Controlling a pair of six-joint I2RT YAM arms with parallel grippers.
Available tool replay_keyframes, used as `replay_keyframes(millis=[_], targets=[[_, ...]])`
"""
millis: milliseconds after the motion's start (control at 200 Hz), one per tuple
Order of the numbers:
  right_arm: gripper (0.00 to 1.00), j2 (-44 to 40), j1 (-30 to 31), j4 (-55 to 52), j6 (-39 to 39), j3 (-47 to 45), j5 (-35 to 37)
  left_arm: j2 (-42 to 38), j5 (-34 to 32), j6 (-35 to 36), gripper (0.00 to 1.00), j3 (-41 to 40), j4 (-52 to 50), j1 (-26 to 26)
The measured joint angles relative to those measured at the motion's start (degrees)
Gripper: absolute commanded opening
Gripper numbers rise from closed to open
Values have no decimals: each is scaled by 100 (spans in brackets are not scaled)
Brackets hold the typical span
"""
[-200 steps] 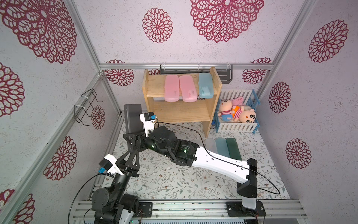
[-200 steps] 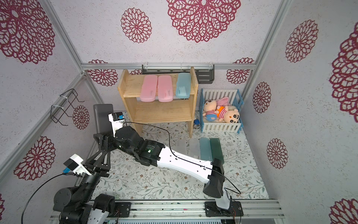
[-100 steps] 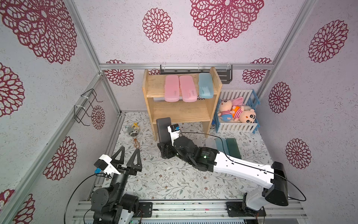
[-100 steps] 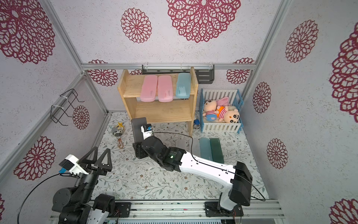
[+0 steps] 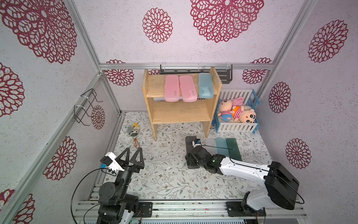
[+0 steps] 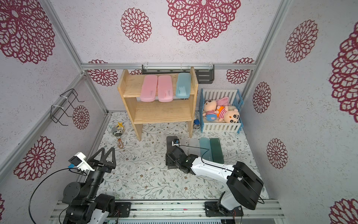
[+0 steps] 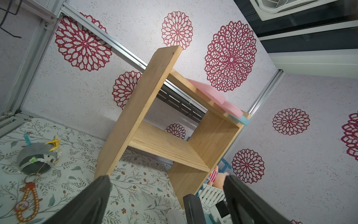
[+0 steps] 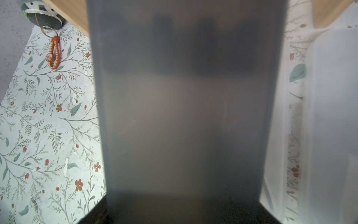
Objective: Remove the pencil cases from the shelf
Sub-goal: Place the pencil case at the center of the board.
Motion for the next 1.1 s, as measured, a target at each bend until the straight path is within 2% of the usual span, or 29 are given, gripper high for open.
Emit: replay_keyframes(millis=[395, 795, 946, 1101], targets=[[58, 1327, -136, 153, -57, 1014, -385, 470, -9, 15, 97, -293, 44, 0], [71, 2079, -177, -46, -37, 1410, -354, 903, -31, 144, 97, -289, 46, 0], [85, 2109, -216, -133, 4, 1401, -317, 901, -9, 144, 97, -289, 83, 0], [89, 2109, -234, -118, 9, 1401, -245, 1036, 2, 203, 97, -271, 107, 0]])
